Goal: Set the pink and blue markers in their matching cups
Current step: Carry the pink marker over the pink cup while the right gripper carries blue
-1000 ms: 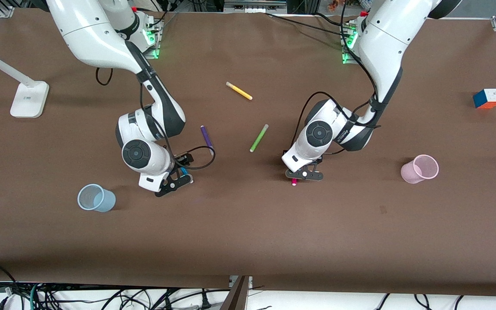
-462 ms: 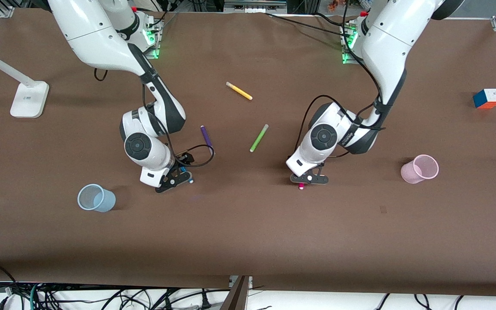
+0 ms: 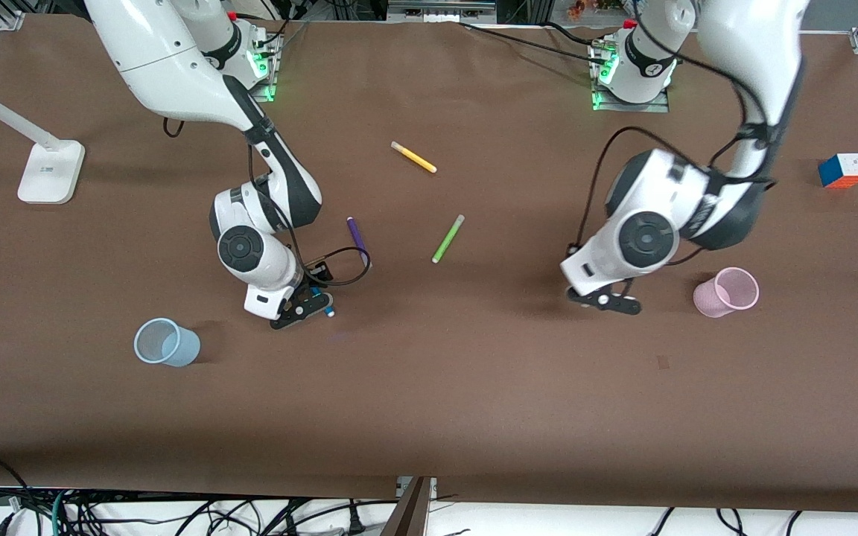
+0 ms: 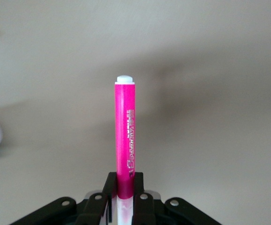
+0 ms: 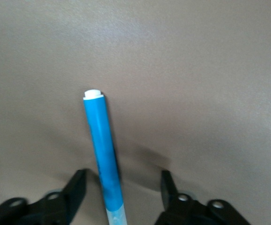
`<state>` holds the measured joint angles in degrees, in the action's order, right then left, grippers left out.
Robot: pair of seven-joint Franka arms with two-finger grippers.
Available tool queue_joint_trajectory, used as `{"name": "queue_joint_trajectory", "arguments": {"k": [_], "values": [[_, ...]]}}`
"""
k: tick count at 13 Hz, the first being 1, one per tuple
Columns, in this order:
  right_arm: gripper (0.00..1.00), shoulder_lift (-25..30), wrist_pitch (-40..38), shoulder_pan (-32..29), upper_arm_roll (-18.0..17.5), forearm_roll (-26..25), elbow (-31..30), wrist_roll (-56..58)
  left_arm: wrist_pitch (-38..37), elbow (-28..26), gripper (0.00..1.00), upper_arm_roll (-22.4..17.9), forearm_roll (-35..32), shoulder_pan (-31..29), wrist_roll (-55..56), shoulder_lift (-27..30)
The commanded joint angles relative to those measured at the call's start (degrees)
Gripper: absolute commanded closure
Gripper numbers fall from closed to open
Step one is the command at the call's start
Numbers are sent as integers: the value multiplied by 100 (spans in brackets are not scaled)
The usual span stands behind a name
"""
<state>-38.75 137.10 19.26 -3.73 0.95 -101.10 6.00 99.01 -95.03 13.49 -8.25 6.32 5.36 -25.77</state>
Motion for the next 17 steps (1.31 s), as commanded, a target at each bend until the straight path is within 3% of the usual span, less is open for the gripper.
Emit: {"name": "queue_joint_trajectory", "arguments": {"k": [1, 3, 7, 11, 12, 15, 17], "values": [[70, 210, 97, 104, -5, -164, -253, 76, -1275, 607, 100, -39, -532, -306, -1314, 2], [97, 210, 97, 156, -5, -385, -253, 68, -1612, 723, 100, -57, -1202, -508, -2158, -68], [100, 429, -16, 139, 117, -420, -218, 451, -1578, 732, 100, -163, -2950, -885, -3408, -419], [100, 737, -1673, 130, 854, -499, 579, 2190, -1438, 741, 100, -163, -3937, -1176, -3954, -806], [100, 737, -2087, 130, 1022, -743, 835, 2560, -1438, 723, 100, -163, -4130, -1220, -4008, -850], [100, 755, -3046, 130, 1225, -2086, 1407, 3580, -1473, 679, 100, -163, -4193, -1194, -3990, -1009], [100, 746, -3260, 122, 1400, -2799, 1505, 4344, -1446, 732, 100, -163, -4324, -1212, -3999, -1140]]}}
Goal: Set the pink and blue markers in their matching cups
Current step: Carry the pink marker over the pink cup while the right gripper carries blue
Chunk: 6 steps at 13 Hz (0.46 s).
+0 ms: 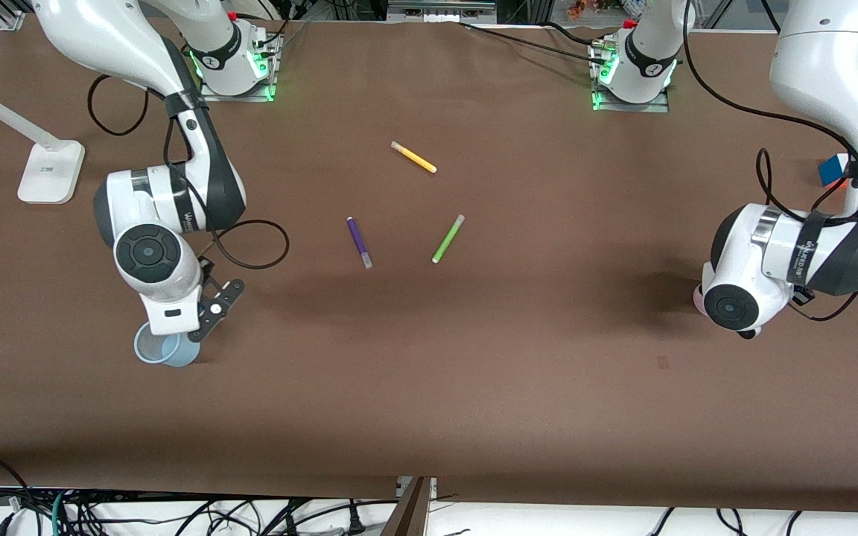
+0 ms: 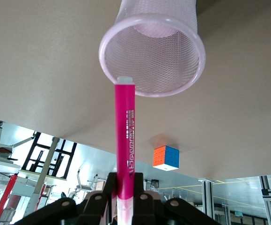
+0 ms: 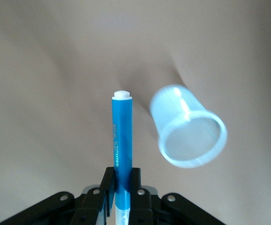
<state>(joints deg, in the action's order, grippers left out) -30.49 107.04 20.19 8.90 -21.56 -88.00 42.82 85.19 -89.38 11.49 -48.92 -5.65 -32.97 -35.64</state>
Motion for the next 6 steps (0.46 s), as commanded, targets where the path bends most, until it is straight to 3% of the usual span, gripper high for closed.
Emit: {"name": "queue_joint_trajectory", "arguments": {"k": [1, 3, 5, 6], "values": [[100, -97, -227, -23, 191, -890, 195, 1040, -64, 176, 100, 37, -337, 11, -157, -223], [100, -185, -96, -172, 226, -1541, 195, 1526, -64, 158, 100, 37, -346, 46, -78, -320], [100, -299, 193, -226, 235, -1868, 195, 1982, -64, 149, 100, 46, -355, 64, -78, -381], [100, -360, 325, -226, 235, -1965, 187, 2159, -64, 149, 89, 37, -364, 99, -87, -443]]}}
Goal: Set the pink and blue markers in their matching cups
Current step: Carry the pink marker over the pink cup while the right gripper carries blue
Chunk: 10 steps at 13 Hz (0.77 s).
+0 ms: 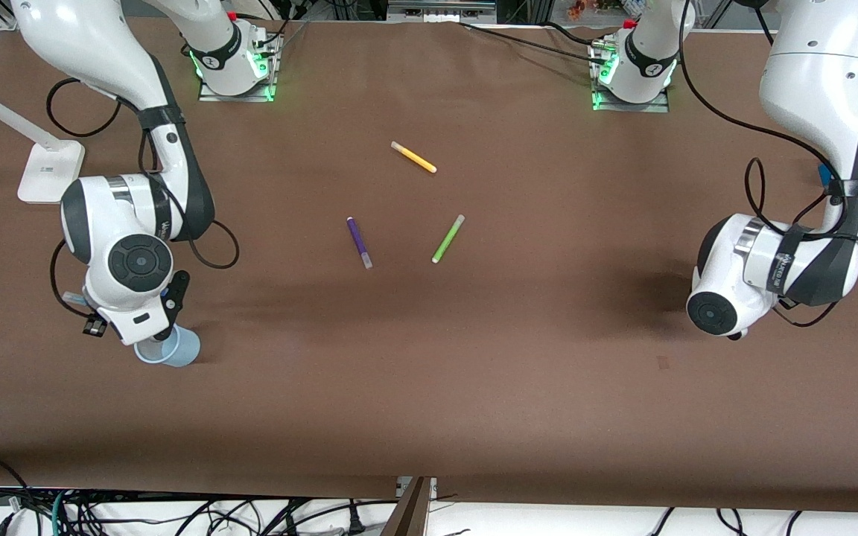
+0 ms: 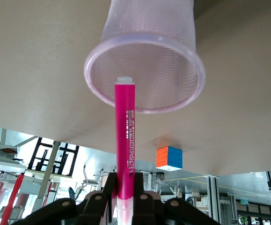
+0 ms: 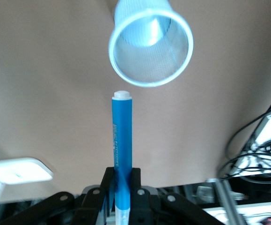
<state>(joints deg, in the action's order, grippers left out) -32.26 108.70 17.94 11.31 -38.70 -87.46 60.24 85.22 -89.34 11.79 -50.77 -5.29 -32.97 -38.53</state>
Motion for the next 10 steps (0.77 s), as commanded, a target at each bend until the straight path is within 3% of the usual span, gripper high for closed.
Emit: {"name": "queue_joint_trajectory", "arguments": {"k": [1, 2, 6, 10], "values": [[100, -245, 308, -10, -6, -400, 133, 497, -67, 145, 66, 16, -179, 72, -87, -164], [100, -324, 431, -1, -6, -611, 124, 507, -75, 154, 1, 17, -161, 125, -78, -164], [100, -605, 485, 105, -15, -1315, 124, 481, -128, 512, 0, 104, -4, 143, -87, -32], [100, -632, 476, 298, -15, -1333, -42, 375, -120, 1304, 0, 262, 1330, 160, 123, 546]]}}
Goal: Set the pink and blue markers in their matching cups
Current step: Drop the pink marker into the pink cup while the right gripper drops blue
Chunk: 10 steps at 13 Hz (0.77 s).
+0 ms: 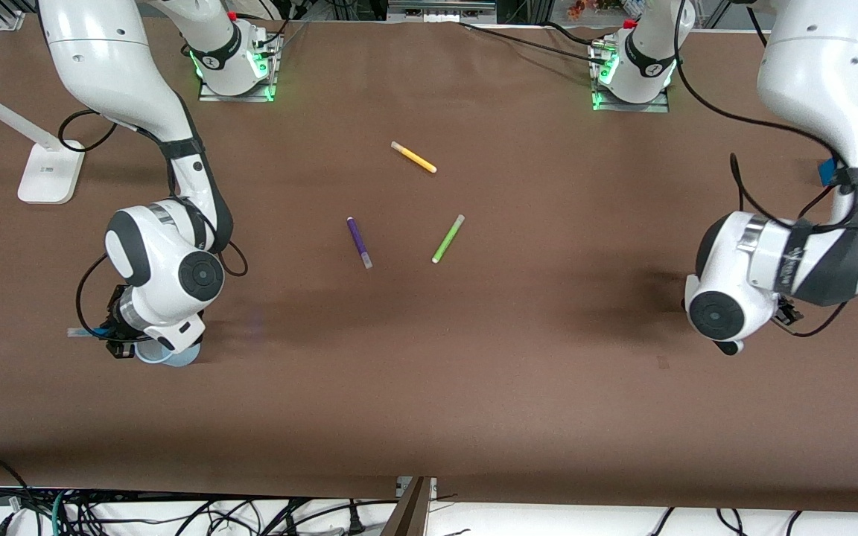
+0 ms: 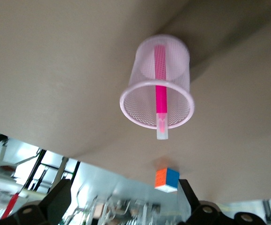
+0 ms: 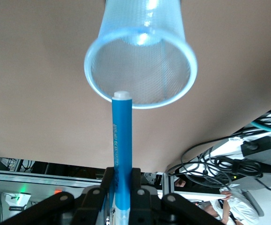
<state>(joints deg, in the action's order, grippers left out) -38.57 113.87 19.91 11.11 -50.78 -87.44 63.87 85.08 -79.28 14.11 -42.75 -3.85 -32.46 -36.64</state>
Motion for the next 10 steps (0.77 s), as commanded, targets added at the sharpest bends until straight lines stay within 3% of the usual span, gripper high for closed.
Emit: {"name": "queue_joint_trajectory", "arguments": {"k": [1, 3, 6, 10], "values": [[100, -10, -31, 83, 5, -273, -45, 20, -106, 569, 0, 39, 1001, 16, 239, 455], [100, -107, 39, 74, 5, -520, -36, 3, -106, 887, 0, 30, 2037, -54, 974, 744], [100, -300, 75, 126, 5, -695, -18, -355, -97, 870, 0, -5, 3444, -168, 2319, 1403], [100, -380, 66, 197, 14, -758, -10, -586, -220, 441, 0, 30, 4211, -186, 3219, 2212]]}}
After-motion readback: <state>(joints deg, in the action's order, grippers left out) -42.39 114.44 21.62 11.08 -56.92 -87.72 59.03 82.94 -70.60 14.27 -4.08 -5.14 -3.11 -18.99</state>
